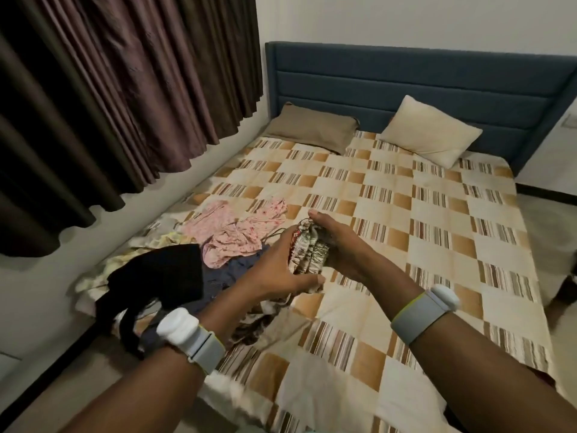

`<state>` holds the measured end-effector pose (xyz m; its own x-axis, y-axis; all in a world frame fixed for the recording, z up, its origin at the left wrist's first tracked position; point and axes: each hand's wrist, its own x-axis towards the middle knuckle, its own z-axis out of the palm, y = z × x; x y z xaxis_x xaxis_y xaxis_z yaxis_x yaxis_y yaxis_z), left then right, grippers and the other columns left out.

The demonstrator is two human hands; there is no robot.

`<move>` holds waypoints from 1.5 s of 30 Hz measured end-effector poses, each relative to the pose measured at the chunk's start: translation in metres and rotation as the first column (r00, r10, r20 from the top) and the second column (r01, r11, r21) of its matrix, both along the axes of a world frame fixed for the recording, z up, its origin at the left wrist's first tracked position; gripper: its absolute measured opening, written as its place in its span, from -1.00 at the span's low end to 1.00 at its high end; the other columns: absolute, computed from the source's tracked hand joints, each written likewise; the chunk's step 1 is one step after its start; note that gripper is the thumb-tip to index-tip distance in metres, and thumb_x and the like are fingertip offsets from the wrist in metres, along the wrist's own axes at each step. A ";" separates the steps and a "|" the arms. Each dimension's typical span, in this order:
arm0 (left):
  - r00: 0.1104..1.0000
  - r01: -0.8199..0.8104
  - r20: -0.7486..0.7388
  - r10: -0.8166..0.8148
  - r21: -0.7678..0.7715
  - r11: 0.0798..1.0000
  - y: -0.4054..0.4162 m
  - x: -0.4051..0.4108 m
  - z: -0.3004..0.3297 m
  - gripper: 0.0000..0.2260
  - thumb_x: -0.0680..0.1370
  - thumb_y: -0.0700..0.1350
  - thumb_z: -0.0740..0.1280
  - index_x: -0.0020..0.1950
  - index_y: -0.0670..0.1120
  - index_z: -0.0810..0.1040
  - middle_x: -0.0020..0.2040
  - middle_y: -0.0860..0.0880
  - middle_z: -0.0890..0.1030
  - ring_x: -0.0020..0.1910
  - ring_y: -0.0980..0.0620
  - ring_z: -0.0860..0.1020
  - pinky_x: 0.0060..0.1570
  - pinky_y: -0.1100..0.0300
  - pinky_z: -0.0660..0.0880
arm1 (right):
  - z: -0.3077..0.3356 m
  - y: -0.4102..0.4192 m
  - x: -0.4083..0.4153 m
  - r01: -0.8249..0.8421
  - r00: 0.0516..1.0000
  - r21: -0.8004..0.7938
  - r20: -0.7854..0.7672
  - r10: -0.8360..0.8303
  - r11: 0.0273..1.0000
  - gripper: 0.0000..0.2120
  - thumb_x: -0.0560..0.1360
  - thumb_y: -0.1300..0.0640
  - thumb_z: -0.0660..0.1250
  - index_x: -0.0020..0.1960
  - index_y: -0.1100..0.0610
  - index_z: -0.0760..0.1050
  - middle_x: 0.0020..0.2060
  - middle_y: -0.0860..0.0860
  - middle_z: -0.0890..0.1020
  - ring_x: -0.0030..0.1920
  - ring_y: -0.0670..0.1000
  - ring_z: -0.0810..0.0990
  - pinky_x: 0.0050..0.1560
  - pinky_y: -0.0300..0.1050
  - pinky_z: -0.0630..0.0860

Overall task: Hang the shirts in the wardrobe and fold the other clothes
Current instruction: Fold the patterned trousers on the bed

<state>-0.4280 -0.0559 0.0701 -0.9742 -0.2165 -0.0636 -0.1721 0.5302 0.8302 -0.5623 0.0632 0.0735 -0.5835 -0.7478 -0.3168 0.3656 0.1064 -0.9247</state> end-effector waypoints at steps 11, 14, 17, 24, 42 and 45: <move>0.984 -0.108 -0.144 0.109 0.016 0.994 -0.043 0.006 -0.001 -0.75 0.56 -0.03 0.39 0.22 -0.01 0.69 0.11 0.09 0.71 0.17 0.09 0.64 0.19 0.03 0.55 | -0.012 0.019 -0.017 -0.106 0.978 -0.001 -0.180 0.104 0.994 -0.67 0.37 0.25 0.60 0.10 0.21 0.64 -0.02 0.14 0.75 0.03 0.15 0.73 0.06 0.05 0.65; 0.939 -0.238 -0.245 0.240 0.038 0.971 -0.053 0.006 0.008 -0.91 0.63 -0.09 0.40 0.07 -0.03 0.70 -0.03 0.03 0.73 0.00 0.09 0.69 0.04 0.04 0.63 | -0.013 0.027 -0.028 -0.140 0.919 0.151 -0.348 0.185 0.979 -0.84 0.47 0.28 0.52 0.03 0.20 0.63 -0.11 0.16 0.74 -0.11 0.11 0.74 -0.12 -0.02 0.66; 0.877 -0.368 -0.322 0.357 0.029 0.930 -0.074 0.009 0.023 -0.96 0.60 -0.04 0.45 -0.02 0.04 0.70 -0.07 0.08 0.71 -0.06 0.22 0.67 -0.05 0.09 0.64 | -0.010 0.037 -0.044 -0.086 0.768 0.331 -0.578 0.274 0.940 -0.96 0.53 0.22 0.46 -0.11 0.16 0.67 -0.25 0.19 0.71 -0.31 0.09 0.70 -0.36 -0.15 0.61; 0.788 -0.510 -0.379 0.485 0.038 0.859 -0.103 0.007 0.039 -0.75 0.54 0.18 0.47 0.00 0.02 0.70 -0.12 0.01 0.75 -0.08 -0.07 0.72 -0.05 -0.20 0.67 | -0.001 0.046 -0.071 0.121 0.662 0.191 -0.747 0.064 0.974 -0.82 0.43 0.06 0.54 -0.12 0.19 0.73 -0.27 0.14 0.71 -0.27 0.04 0.66 -0.24 0.03 0.55; 0.859 -0.337 -0.282 0.428 0.318 0.886 -0.099 0.006 0.052 -0.79 0.50 0.12 0.45 -0.07 -0.01 0.67 -0.03 0.01 0.71 0.06 -0.01 0.65 0.20 -0.05 0.49 | 0.025 0.010 -0.034 0.115 0.873 -0.273 -0.432 -0.228 0.955 -0.78 0.52 0.07 0.52 -0.18 0.22 0.63 -0.32 -0.03 0.66 -0.26 -0.03 0.62 -0.17 -0.15 0.52; 0.951 -0.236 -0.192 0.242 0.052 0.970 -0.079 0.001 0.055 -0.54 0.40 0.36 0.45 0.15 0.10 0.63 0.23 0.05 0.63 0.23 0.07 0.57 0.22 0.01 0.47 | 0.027 -0.003 -0.020 0.042 0.857 -0.237 -0.491 -0.158 0.970 -0.82 0.53 0.11 0.51 -0.14 0.22 0.66 -0.32 -0.05 0.67 -0.29 -0.09 0.63 -0.22 -0.24 0.51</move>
